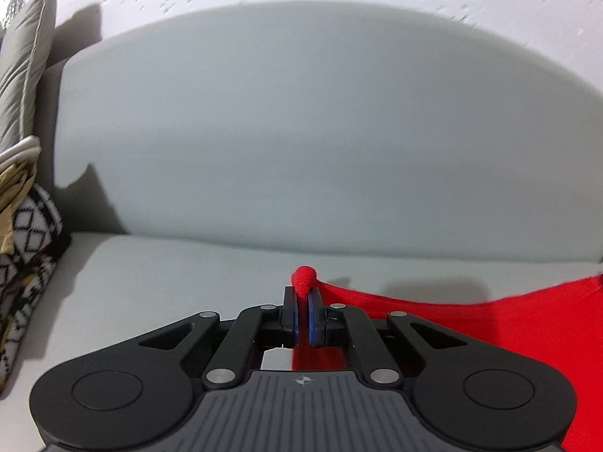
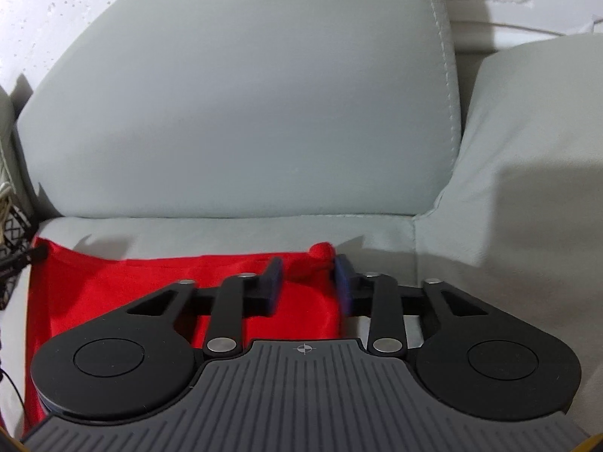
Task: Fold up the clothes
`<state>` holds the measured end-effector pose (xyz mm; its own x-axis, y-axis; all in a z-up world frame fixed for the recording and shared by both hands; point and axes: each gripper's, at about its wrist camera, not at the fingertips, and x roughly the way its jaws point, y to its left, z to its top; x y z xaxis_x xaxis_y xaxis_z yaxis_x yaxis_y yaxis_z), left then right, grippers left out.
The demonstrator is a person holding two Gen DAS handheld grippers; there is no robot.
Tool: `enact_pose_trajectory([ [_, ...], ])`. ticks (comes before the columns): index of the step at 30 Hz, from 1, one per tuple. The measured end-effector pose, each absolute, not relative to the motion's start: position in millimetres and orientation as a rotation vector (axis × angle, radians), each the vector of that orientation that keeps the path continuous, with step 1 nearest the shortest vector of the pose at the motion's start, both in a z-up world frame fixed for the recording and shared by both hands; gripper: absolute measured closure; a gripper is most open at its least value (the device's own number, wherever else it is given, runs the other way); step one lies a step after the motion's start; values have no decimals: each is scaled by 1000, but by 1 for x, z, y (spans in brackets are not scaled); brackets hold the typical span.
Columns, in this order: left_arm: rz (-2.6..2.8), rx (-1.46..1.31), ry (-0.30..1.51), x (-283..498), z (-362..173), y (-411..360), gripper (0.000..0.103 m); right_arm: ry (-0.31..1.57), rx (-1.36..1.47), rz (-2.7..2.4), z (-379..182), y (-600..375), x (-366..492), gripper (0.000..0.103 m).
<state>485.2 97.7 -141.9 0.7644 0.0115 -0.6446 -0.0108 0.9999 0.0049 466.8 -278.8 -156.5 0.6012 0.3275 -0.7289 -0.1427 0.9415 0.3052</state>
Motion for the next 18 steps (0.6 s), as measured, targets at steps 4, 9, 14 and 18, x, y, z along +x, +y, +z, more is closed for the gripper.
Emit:
enact_pose_trajectory([
  [4,40,-53,757,486,-156,112,98,867,386,229,-162,-295,462,32],
  [9,19,-16,754,489,-159,102,98,842,355,255,-168,-293,460,49],
  [14,-8,8,744,488,-156,89,98,737,199,219,-159,-267,448,100],
  [18,-61,31,661,482,-145,76,98,614,164,85,-147,-262,435,100],
])
